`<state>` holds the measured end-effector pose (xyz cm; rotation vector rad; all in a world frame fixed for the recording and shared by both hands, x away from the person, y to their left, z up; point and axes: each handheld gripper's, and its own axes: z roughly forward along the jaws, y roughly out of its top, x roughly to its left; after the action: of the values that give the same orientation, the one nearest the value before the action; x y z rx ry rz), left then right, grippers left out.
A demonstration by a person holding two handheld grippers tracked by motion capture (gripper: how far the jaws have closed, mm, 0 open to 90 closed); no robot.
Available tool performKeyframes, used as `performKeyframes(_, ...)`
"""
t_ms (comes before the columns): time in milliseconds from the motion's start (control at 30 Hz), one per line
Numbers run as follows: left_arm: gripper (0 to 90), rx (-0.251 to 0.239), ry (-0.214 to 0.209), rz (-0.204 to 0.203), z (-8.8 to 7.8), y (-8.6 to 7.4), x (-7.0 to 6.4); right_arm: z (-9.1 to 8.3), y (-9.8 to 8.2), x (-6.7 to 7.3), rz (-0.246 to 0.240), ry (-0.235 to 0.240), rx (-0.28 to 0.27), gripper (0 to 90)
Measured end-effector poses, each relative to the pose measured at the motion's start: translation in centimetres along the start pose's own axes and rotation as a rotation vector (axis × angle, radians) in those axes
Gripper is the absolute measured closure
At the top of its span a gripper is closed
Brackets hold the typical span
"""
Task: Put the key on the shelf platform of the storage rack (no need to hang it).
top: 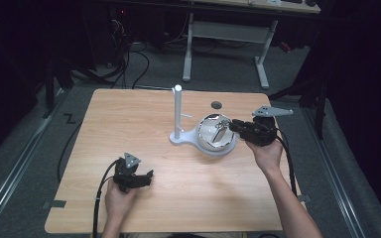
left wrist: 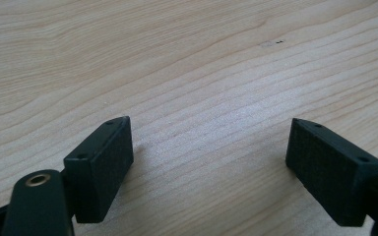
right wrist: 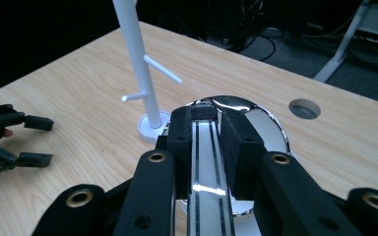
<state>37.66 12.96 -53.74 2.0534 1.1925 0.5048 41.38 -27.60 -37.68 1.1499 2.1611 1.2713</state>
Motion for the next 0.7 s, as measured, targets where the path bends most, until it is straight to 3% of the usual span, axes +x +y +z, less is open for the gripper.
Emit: performKeyframes(700,18.8,-0.001,-0.002,-0.003,0.0,0.0,0.0,4.4,-0.6,-0.8,0.036,-0.027,0.08,76.2)
